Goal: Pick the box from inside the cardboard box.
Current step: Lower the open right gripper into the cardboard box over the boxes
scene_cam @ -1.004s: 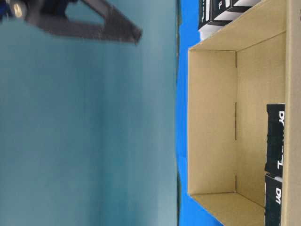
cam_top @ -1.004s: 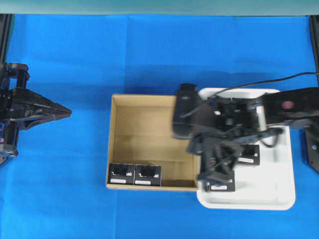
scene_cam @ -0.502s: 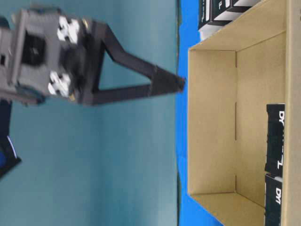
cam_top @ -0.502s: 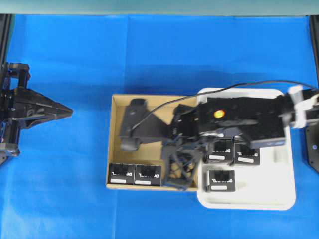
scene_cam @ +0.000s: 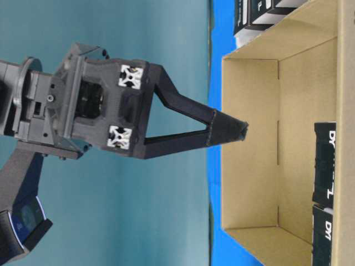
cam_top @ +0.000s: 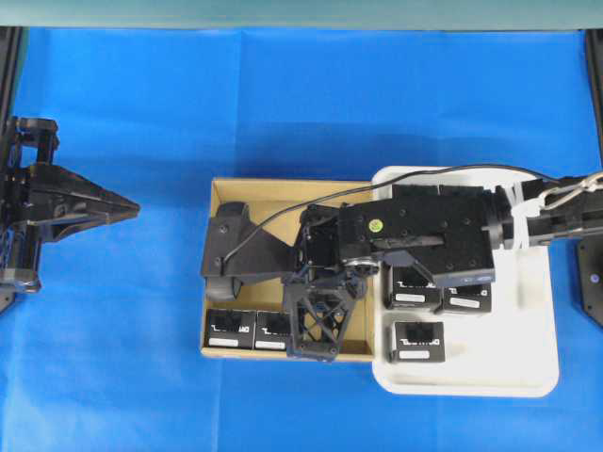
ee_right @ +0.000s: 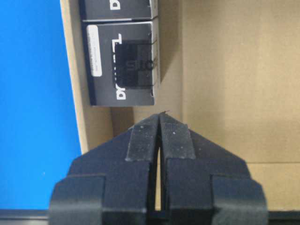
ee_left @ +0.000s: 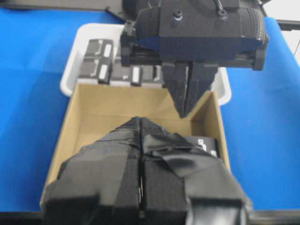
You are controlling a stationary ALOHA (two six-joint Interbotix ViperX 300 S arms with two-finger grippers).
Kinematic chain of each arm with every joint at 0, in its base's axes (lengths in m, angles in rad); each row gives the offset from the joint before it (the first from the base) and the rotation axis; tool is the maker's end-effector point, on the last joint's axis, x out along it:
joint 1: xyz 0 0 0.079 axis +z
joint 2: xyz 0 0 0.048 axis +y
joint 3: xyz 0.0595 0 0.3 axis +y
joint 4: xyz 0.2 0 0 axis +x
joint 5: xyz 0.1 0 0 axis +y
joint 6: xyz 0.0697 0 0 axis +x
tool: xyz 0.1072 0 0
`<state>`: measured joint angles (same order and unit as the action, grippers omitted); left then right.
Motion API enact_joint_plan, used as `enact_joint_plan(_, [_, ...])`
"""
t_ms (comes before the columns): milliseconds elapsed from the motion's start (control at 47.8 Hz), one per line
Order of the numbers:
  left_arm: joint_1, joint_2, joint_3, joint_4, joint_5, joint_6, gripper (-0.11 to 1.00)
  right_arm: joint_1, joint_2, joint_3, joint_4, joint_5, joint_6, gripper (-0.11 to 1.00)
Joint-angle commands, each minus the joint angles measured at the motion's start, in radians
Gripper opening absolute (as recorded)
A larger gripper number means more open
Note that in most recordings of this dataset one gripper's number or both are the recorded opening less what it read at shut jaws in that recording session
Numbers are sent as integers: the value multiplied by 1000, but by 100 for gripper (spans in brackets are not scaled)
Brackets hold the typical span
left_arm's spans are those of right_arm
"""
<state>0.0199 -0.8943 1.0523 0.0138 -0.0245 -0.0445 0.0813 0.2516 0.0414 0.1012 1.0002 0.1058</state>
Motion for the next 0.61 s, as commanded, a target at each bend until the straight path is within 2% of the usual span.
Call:
enact_joint_plan(0, [5,6,-17,2,-5,-2,-7,2,5,-9,14,-9,-11,8])
enact_joint_plan(84, [12,5,-15,2,-3,-6,-7,2,8,-11,44,-11,-32,16])
enact_joint_plan(167, [12,3,-17,2,-5,-6,-7,2,14,-14,69,-12,-51,31])
enact_joint_plan(251, [12,3,-17,2,-5,-6,-7,3,20,-15,83,-17,-66,50])
enact_joint_plan(335, [12,5,-15,2,-5,-6,-7,3,25,-11,81,-35,-77,74])
enact_joint_plan(439, [12,6,-17,2,-3,-5,-7,3,32,-9,81,-67,-86,94])
enact_joint_plan(502, [12,6,-15,2,-3,-6,-7,3,38,-11,81,-87,-86,100])
enact_joint_plan(586, [11,5,-14,2,-3,-6,-7,3,51,-11,81,-106,-87,99])
